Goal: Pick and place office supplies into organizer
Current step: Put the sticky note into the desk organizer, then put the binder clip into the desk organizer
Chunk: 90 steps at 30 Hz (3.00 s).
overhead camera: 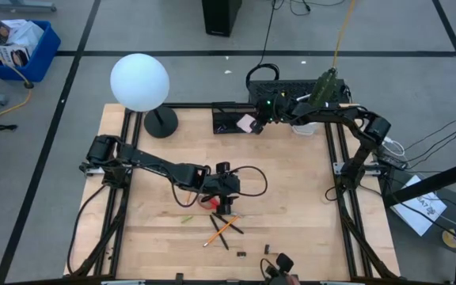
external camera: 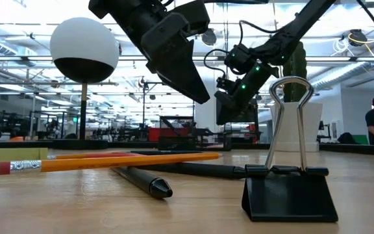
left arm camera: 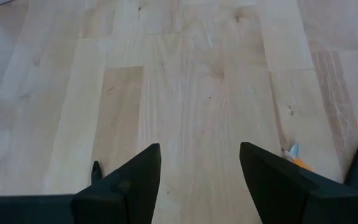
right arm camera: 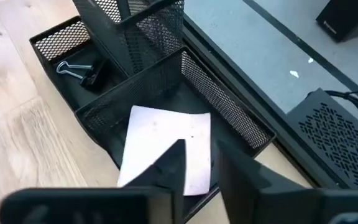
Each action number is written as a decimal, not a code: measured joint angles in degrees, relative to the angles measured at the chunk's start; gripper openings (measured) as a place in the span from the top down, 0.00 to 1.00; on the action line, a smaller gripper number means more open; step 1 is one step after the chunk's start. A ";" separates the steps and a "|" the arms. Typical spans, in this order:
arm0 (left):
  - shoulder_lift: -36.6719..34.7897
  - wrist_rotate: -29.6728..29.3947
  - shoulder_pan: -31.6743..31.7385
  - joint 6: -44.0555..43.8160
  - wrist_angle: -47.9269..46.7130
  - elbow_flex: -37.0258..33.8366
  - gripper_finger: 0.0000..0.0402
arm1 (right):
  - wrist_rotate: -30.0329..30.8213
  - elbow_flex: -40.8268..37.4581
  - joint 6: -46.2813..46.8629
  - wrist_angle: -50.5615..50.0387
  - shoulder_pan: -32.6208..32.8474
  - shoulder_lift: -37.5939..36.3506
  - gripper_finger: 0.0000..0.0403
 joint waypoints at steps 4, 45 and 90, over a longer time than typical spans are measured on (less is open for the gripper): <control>0.00 0.00 0.00 -0.33 0.00 0.00 0.43 | 0.14 0.00 -1.09 0.48 0.25 -0.74 0.69; 0.07 0.52 0.13 2.19 15.13 0.02 0.43 | -19.25 -37.63 7.81 16.21 52.34 -37.84 0.67; -9.77 10.01 -4.15 -1.41 35.38 0.02 0.43 | -12.09 -40.96 -0.85 55.41 64.72 -6.96 0.69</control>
